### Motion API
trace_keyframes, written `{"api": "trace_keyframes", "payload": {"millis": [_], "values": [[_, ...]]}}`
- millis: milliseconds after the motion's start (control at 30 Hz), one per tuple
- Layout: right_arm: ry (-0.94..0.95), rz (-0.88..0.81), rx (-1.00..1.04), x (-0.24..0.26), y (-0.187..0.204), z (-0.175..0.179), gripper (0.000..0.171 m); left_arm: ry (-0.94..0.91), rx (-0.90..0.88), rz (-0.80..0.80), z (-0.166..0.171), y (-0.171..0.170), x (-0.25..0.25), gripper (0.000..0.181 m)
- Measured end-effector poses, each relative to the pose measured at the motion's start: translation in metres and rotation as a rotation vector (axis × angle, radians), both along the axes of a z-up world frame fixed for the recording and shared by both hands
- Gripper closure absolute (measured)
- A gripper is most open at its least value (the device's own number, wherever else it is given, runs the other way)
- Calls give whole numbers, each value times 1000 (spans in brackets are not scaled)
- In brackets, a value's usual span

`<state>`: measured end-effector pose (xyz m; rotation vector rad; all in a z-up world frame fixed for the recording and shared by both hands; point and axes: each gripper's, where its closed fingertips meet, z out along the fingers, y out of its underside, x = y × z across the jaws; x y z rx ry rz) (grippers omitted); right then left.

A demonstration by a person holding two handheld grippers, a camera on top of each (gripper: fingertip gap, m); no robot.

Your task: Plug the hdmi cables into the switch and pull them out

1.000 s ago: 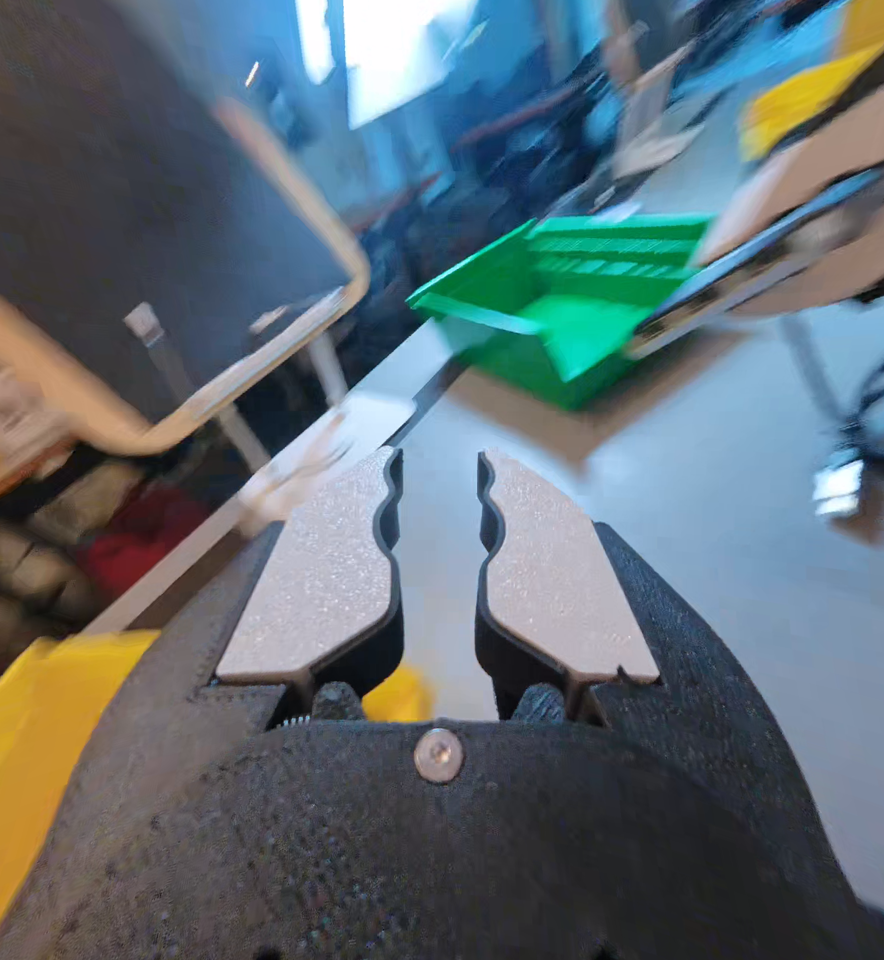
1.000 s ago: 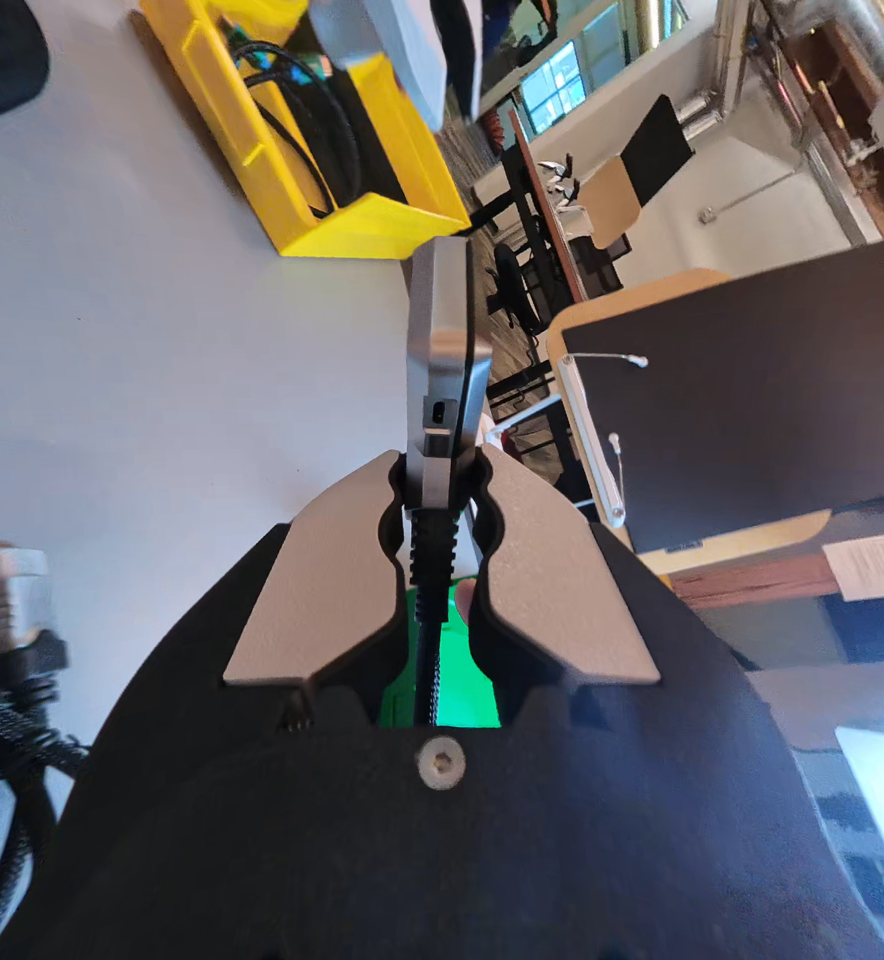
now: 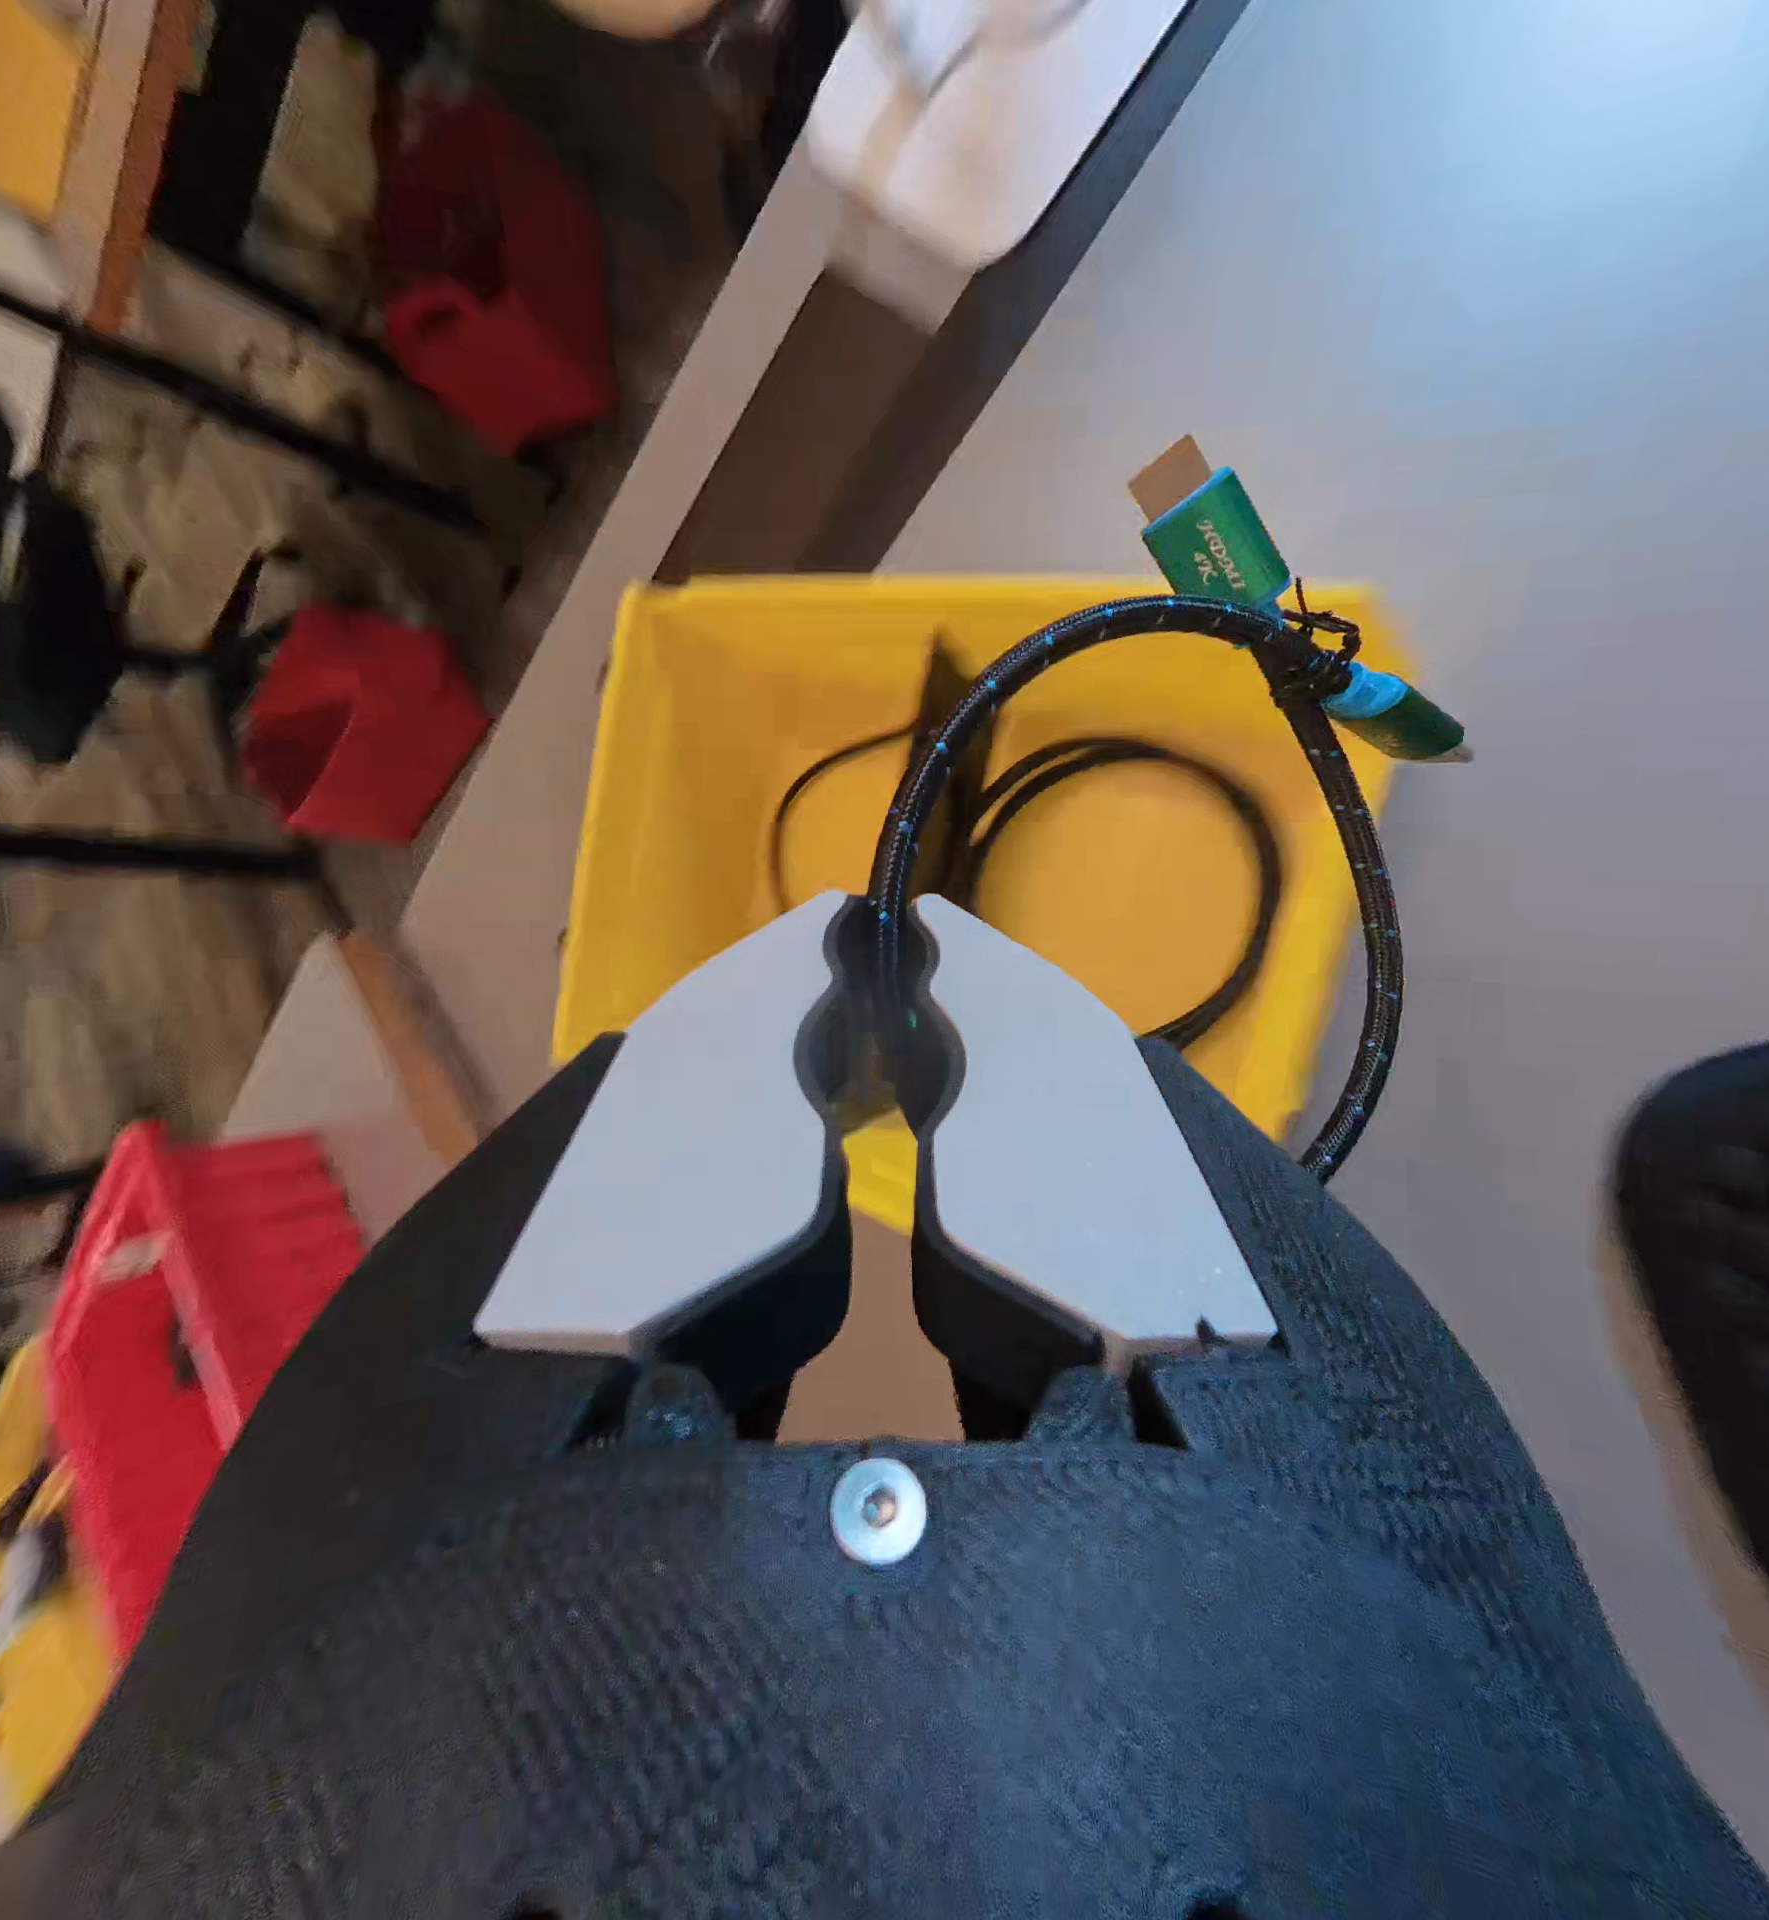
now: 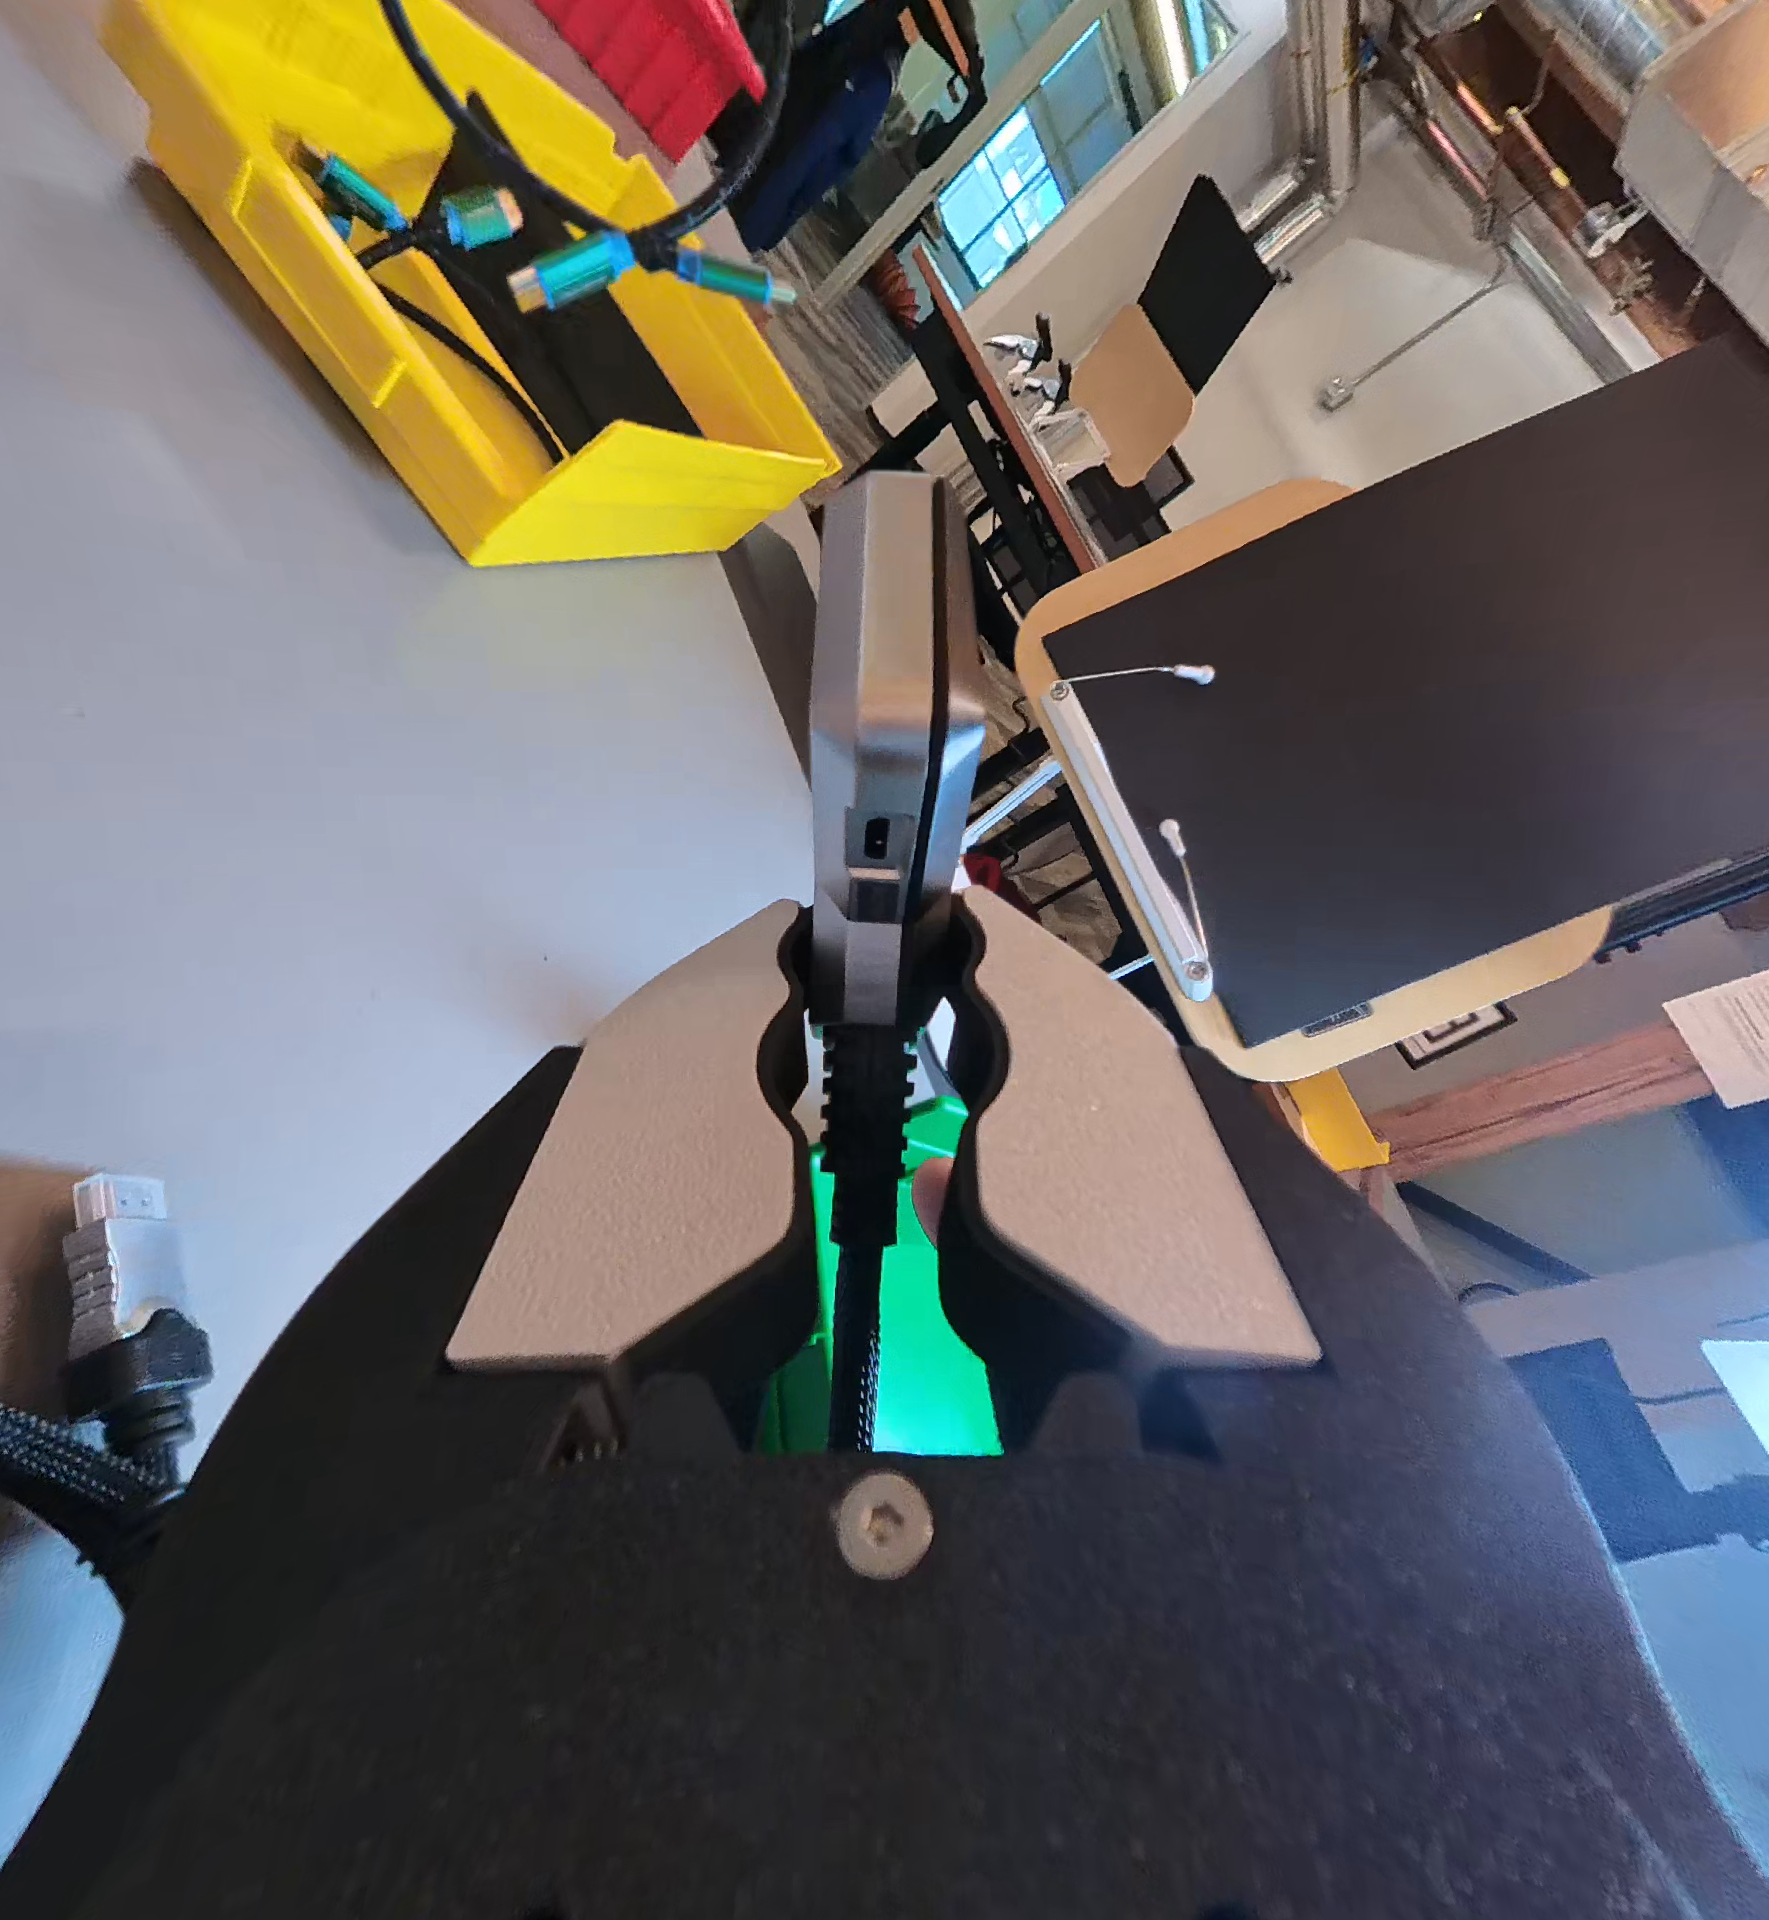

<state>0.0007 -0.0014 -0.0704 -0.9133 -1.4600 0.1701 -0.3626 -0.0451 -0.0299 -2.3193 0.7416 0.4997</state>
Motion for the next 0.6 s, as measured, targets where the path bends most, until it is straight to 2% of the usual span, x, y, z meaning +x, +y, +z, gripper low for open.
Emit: {"api": "trace_keyframes", "payload": {"millis": [67,133,300,400,467,533,600], "values": [[28,6,-7,3,-1,7,148,-110,-8,-120,1,-4,42,175],[44,23,6,5,-3,12,148,-194,-50,-244,-15,-8,84,174],[46,50,48,10,-3,10,148,-336,-263,-469,-103,-10,168,174],[19,56,59,8,-1,2,148,-347,-375,-524,-155,-4,194,174],[-3,60,65,7,0,-4,148,-368,-392,-531,-173,5,204,174],[-17,56,67,7,2,-8,148,-330,-339,-499,-179,21,201,173],[-26,46,71,8,5,-10,148,-313,-247,-461,-169,33,200,155]]}}
